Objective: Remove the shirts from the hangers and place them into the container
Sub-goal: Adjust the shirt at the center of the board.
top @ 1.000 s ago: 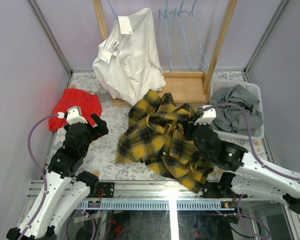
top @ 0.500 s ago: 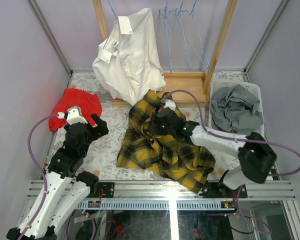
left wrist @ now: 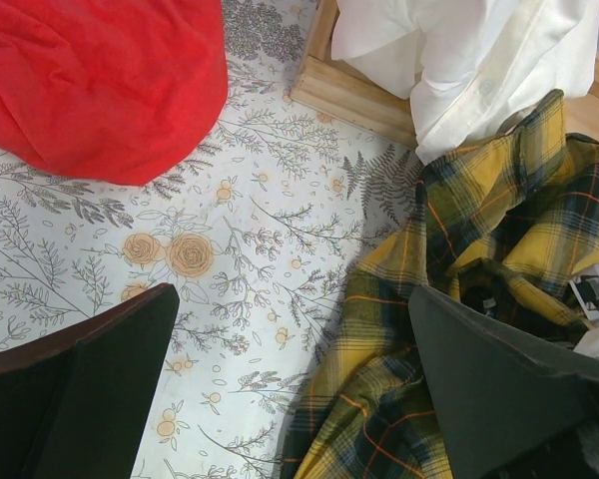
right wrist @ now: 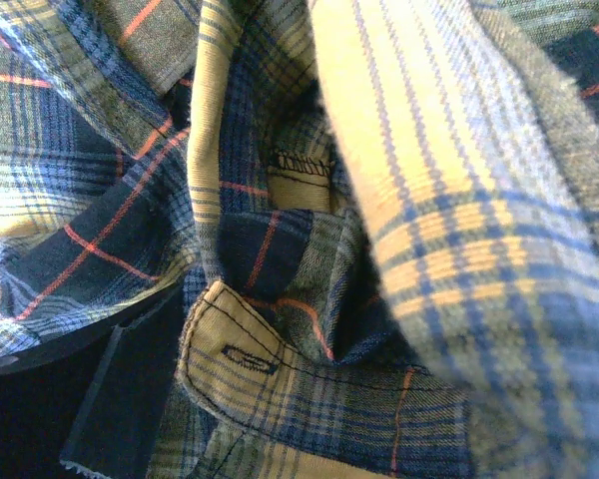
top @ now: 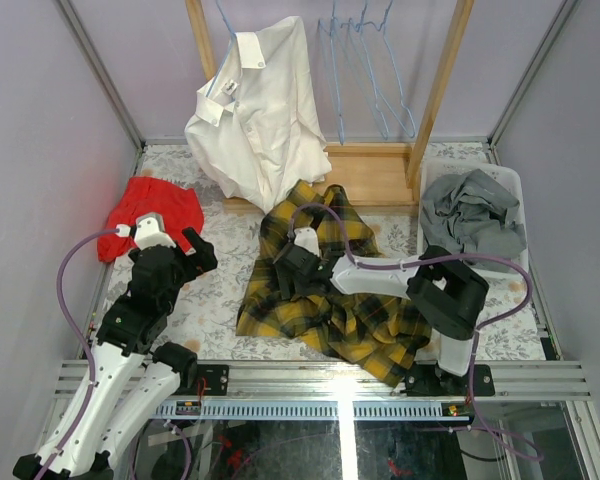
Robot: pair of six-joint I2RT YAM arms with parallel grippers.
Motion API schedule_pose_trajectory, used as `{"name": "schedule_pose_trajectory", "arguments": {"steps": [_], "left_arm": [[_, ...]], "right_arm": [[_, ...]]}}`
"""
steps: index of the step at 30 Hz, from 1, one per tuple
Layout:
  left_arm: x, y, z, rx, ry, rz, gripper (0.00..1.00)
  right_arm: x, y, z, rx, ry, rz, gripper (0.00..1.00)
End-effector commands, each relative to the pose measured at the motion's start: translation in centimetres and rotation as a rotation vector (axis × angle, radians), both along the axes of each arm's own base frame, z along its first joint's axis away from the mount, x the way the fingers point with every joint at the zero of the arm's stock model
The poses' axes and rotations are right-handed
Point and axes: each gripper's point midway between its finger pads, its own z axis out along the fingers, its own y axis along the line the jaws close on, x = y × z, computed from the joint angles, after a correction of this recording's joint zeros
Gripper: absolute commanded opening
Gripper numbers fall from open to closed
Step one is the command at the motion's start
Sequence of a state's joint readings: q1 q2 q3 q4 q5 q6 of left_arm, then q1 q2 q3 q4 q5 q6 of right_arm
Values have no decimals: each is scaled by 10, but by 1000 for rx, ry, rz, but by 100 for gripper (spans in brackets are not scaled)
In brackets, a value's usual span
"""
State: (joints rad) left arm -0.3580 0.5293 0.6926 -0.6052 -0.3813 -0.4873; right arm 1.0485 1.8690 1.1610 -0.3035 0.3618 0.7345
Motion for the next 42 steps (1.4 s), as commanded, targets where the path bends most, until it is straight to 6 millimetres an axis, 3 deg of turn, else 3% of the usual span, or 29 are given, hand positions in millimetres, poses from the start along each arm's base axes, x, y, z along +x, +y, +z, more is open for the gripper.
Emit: {"name": "schedule_pose_trajectory", "arguments": {"steps": [1,3,7,10,13,17,21,27,32,35,37,39,41,42], "left_arm": [[5,-1,5,-19,-29,9,100],[6,-1,5,-18,-27,10,100],[6,-1,4,-16,-23,9,100],[6,-2,3,-16,-21,6,100],[6,-2,3,-16,-20,5,100],[6,-2,2,-15,-18,6,100],[6,-1,4,-17,-23,11,100],[7,0,5,-17,-28,15,100],[8,-2,2,-21,-21,10,100],[8,-2,2,-19,-21,13,100],[7,-1,2,-18,-19,18,100],[7,0,3,-18,-21,22,100],[6,1,3,-19,-22,28,100],[6,2,3,-18,-23,32,100]], "right_arm": [[-31,-73,-37,-227,79,-65,96],[-33,-77,-36,-196,62,-68,84],[-30,-70,-15,-38,-9,-99,45],[-24,-60,15,78,-72,-100,14],[-16,-53,51,165,-143,-96,1],[-7,-48,119,310,-270,-76,0],[-9,-50,209,558,-453,-21,0],[-52,-40,343,904,-644,285,0],[-86,-41,437,1038,-776,507,0],[-96,-47,483,1098,-897,566,0],[-96,-53,506,1114,-972,562,0],[-90,-54,513,1091,-1005,546,0],[-71,-50,495,1013,-982,477,0],[-59,-47,476,956,-944,430,0]]}}
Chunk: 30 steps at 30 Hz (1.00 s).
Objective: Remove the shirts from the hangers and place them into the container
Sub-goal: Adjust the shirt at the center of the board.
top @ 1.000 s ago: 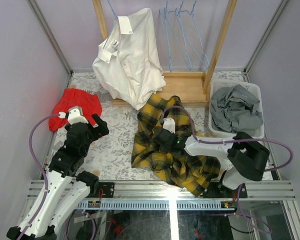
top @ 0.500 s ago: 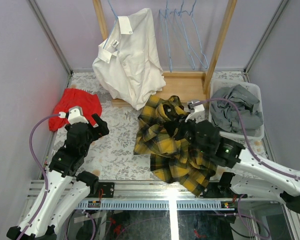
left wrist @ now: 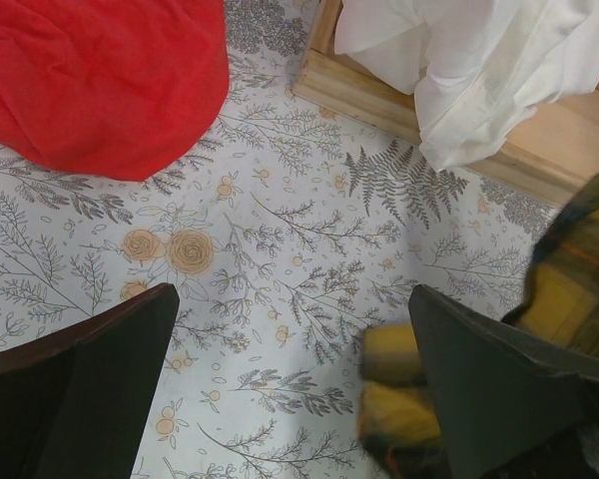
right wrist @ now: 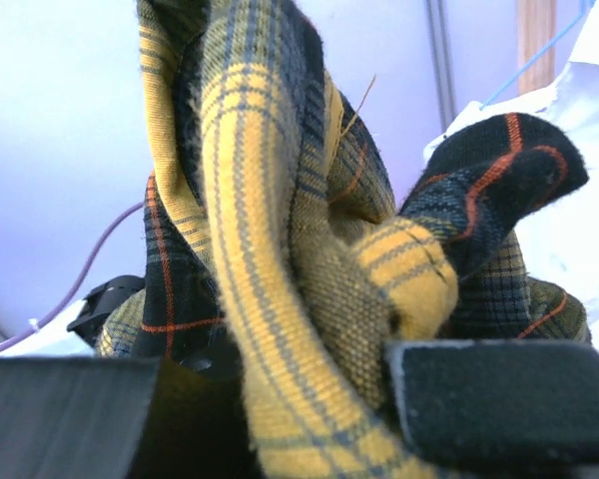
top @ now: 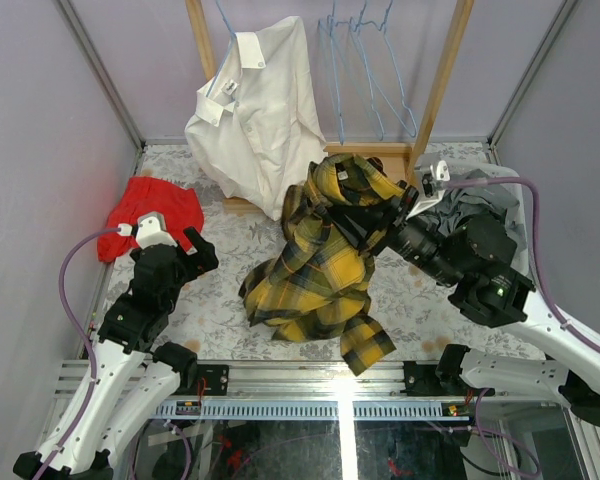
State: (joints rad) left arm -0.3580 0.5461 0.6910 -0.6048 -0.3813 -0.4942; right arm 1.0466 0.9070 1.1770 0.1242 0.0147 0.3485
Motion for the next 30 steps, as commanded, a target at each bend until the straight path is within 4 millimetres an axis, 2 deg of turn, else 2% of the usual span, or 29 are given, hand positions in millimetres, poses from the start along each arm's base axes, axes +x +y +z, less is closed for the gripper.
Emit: {"name": "schedule_pose_trajectory", "arguments": {"steps": [1,4,6,7,8,10,11,13,15,19,21,25,26,27,30], "left_arm": [[4,3,7,-18,-42,28,100],[5,3,7,-18,-39,31,100],[5,2,5,-17,-35,28,100],[5,2,6,-16,-34,27,100],[6,2,6,-16,-34,25,100],[5,1,5,-15,-29,23,100],[5,2,4,-15,-27,23,100],[5,1,5,-17,-30,21,100],[5,0,5,-18,-29,18,100],[6,-1,4,-18,-25,11,100],[6,-1,4,-17,-22,11,100],[5,0,3,-16,-19,16,100],[5,0,3,-15,-19,16,100],[4,1,4,-17,-21,18,100],[4,1,5,-20,-30,23,100]], "right_arm": [[30,-1,-12,-46,10,-149,0],[54,-1,-111,-238,220,-273,0],[64,-18,-188,-330,429,-412,0],[63,-28,-229,-398,504,-465,0],[57,-33,-259,-459,554,-467,0],[41,-40,-303,-551,634,-435,1],[32,-43,-320,-579,675,-414,5],[19,-47,-345,-621,727,-385,15],[13,-50,-358,-651,766,-381,25],[0,-31,-371,-741,792,-250,66],[-9,-21,-384,-818,834,-187,78],[-22,-8,-412,-972,923,-133,85],[-25,-5,-419,-1006,925,-127,90],[-30,-2,-425,-1040,923,-113,100],[-39,-11,-452,-1216,922,-149,99]]}}
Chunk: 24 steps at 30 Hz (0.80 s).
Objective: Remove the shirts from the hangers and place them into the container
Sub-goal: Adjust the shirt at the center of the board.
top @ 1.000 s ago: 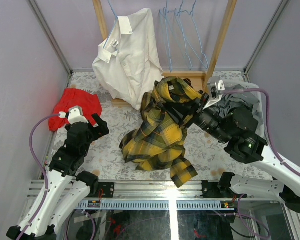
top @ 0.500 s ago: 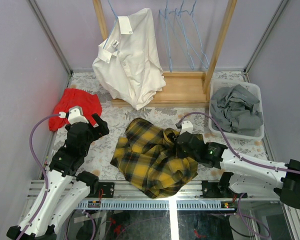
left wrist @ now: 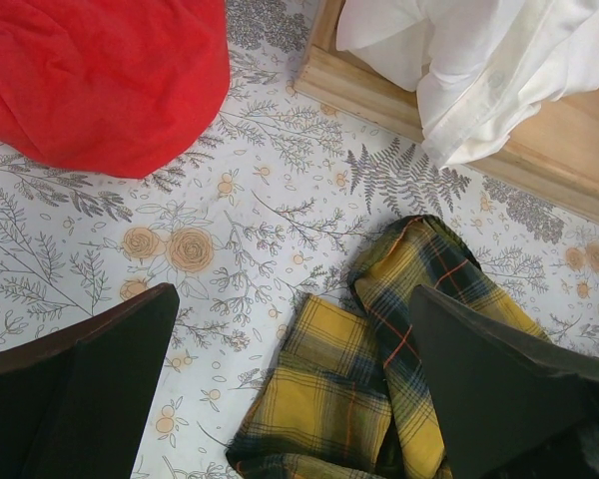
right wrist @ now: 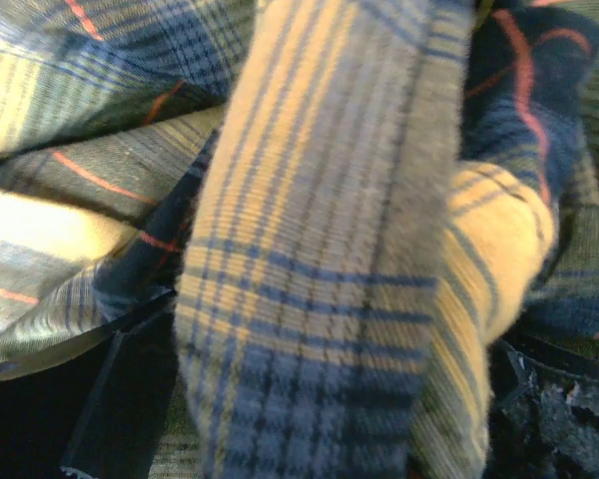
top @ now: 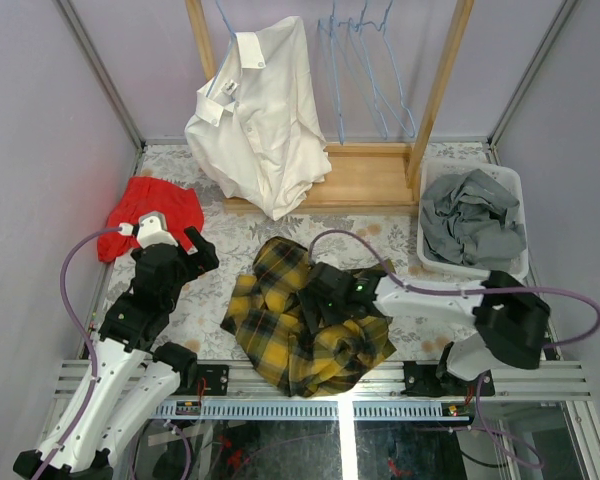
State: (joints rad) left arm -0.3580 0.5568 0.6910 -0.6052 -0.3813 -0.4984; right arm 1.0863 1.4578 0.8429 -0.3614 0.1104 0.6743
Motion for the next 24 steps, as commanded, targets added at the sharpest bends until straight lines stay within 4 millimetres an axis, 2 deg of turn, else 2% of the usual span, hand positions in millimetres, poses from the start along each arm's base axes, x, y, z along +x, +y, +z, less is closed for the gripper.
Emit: {"name": "schedule_pose_trajectory", "arguments": {"steps": [1,5,9,12,13,14,17,19,20,24], "left_arm": [[3,1,7,-19,-42,19,100],[4,1,6,-17,-37,17,100],[5,0,6,-16,-32,14,100],[5,0,5,-16,-32,14,100],[5,0,5,-16,-32,12,100],[6,0,5,-14,-30,12,100],[6,-1,4,-14,-29,10,100],[7,-1,4,-13,-26,11,100],[6,-1,4,-14,-27,10,100],[6,-1,4,-15,-28,9,100]], "right_arm": [[-28,-10,-30,-227,86,95,99],[-37,-41,-70,-513,105,119,99],[-51,-57,-105,-607,130,107,99],[-51,-55,-112,-598,108,68,83],[-47,-52,-110,-588,84,52,69],[-42,-46,-104,-556,55,34,59],[-30,-21,-83,-400,-23,6,39],[-18,-12,-65,-320,-92,-18,5],[-11,-11,-56,-297,-135,-38,0],[19,-14,-9,-214,-321,-150,0]]}}
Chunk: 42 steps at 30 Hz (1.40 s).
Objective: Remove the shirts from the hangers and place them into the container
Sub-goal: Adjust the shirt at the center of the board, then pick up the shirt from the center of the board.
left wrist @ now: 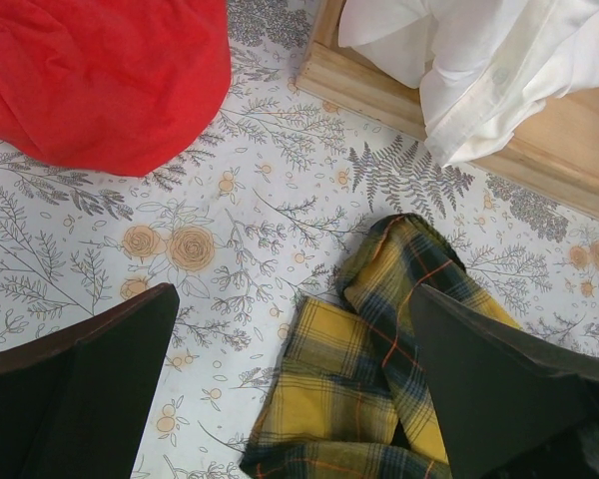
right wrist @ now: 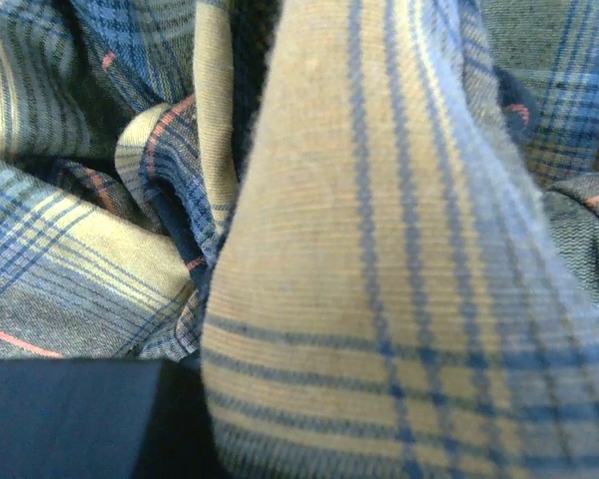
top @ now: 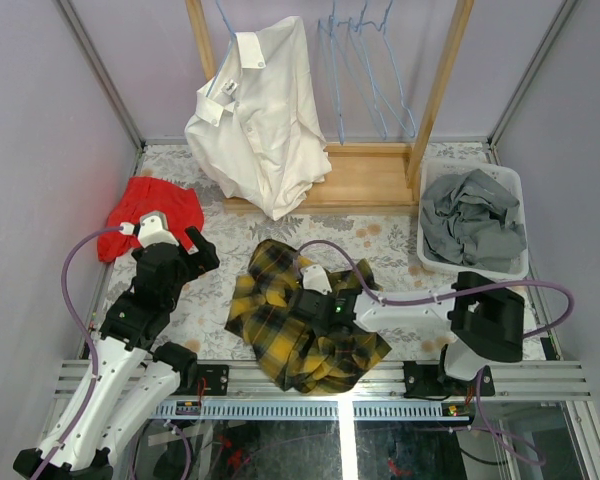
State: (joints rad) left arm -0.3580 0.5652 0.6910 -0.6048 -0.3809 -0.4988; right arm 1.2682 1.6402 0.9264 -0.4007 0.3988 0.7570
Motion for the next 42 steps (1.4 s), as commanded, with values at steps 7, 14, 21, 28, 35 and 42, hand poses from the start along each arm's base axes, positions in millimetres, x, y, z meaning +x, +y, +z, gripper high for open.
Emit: {"name": "schedule_pose_trajectory", "arguments": {"steps": [7,14,21,28,35,42], "left_arm": [[5,-1,8,-20,-41,8,100],[5,-1,7,-18,-44,7,100],[6,-1,8,-19,-46,5,100],[6,0,7,-16,-44,7,100],[7,-2,6,-16,-38,-1,100],[7,-3,5,-18,-30,-5,100]], "right_arm": [[64,-78,109,218,-529,-415,0],[75,-142,164,344,-776,-605,0],[76,-198,222,368,-1005,-772,0],[76,-208,285,127,-1109,-769,0],[81,-222,336,-2,-1231,-746,0],[108,-221,347,-258,-1221,-709,0]]}}
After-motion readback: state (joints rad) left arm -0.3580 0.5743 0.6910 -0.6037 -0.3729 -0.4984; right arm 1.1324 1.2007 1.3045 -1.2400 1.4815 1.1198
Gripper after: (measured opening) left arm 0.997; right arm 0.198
